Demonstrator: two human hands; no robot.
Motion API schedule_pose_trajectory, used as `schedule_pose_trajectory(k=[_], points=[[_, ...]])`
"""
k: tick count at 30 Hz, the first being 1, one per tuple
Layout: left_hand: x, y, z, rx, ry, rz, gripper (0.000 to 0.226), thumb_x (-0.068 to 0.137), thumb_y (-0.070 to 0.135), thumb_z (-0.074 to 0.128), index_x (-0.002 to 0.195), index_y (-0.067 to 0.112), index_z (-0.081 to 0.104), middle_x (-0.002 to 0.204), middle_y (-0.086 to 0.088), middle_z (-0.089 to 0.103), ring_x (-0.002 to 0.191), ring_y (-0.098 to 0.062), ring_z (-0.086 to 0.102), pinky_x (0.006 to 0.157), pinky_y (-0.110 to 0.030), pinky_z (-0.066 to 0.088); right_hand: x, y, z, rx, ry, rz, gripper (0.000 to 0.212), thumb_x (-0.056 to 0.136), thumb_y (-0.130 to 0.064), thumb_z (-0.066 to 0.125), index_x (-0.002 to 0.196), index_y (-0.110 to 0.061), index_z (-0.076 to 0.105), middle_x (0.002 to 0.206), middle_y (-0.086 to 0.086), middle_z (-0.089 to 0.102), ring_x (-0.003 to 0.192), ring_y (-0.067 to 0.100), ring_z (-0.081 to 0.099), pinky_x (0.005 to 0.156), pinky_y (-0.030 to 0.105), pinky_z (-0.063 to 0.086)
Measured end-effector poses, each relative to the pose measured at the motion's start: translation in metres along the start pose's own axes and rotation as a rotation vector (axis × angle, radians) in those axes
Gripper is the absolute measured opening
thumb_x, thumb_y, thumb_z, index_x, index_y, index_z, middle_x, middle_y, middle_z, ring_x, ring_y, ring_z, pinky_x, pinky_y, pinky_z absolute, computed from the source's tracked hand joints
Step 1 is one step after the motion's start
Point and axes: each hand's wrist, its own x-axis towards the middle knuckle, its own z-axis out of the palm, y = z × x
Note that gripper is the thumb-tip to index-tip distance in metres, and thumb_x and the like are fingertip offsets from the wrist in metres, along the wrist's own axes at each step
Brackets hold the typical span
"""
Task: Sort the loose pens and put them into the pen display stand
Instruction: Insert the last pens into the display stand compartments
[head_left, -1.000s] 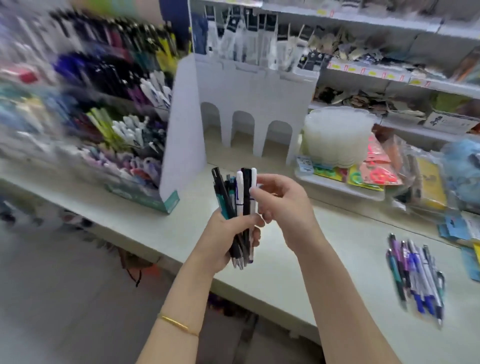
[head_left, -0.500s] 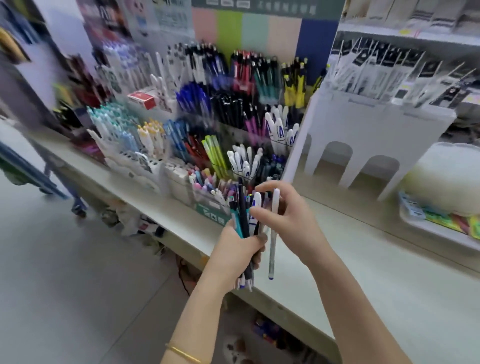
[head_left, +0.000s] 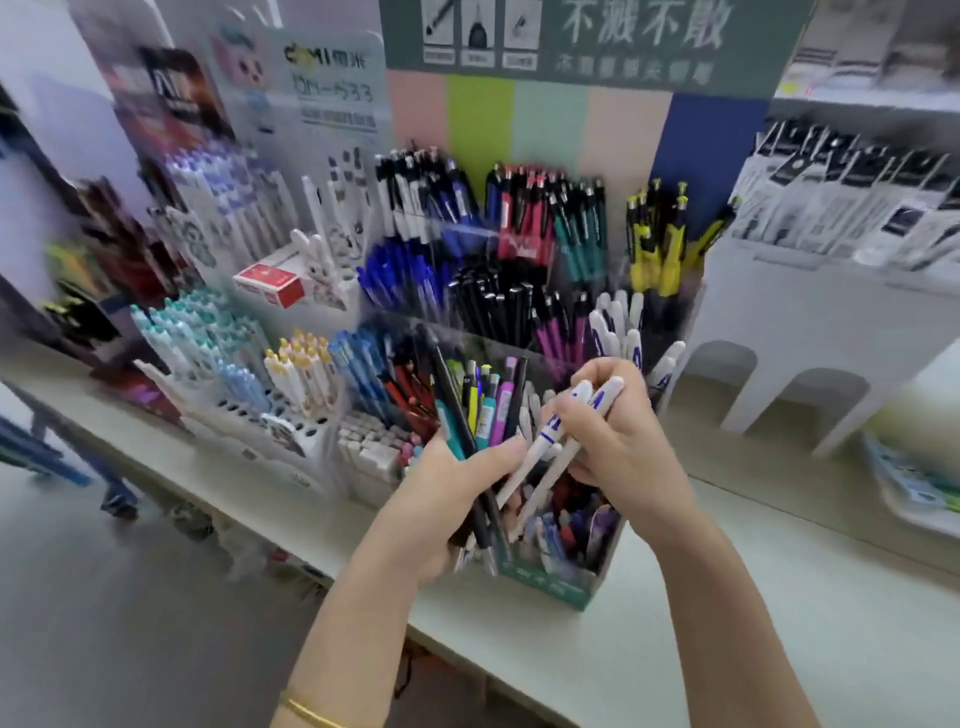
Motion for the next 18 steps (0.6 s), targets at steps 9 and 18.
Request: schedule_pose_trajectory(k=[9, 18], points=[[0.055, 0.023, 0.008, 0.139, -0.139, 0.052, 0.015, 0.09, 0.012, 0.063, 0.095, 0.005, 0.05, 0.057, -0.005, 0.056, 0.054, -0.021, 0.048, 0.062, -0.033, 0.046, 0.004, -0.041, -0.037, -0.144, 0.812, -0.474, 0.023, 0.097, -0.008, 0.049, 0.094, -0.029, 0.042, 0.074, -0.002, 0.053, 0.055, 0.025, 0.06, 0.042, 0.028, 0.049], [0.068, 0.037, -0.002, 0.047, -0.509, 0.027, 0.004, 0.09, -0.002, 0.056, 0.09, 0.002, 0.057, 0.064, -0.006, 0.054, 0.06, -0.014, 0.051, 0.058, -0.026, 0.047, 0.028, -0.03, -0.009, -0.84, 1.08, -0.572, 0.016, 0.089, -0.022, 0.052, 0.098, -0.018, 0.039, 0.077, -0.006, 0.045, 0.065, 0.011, 0.041, 0.057, 0.017, 0.026]])
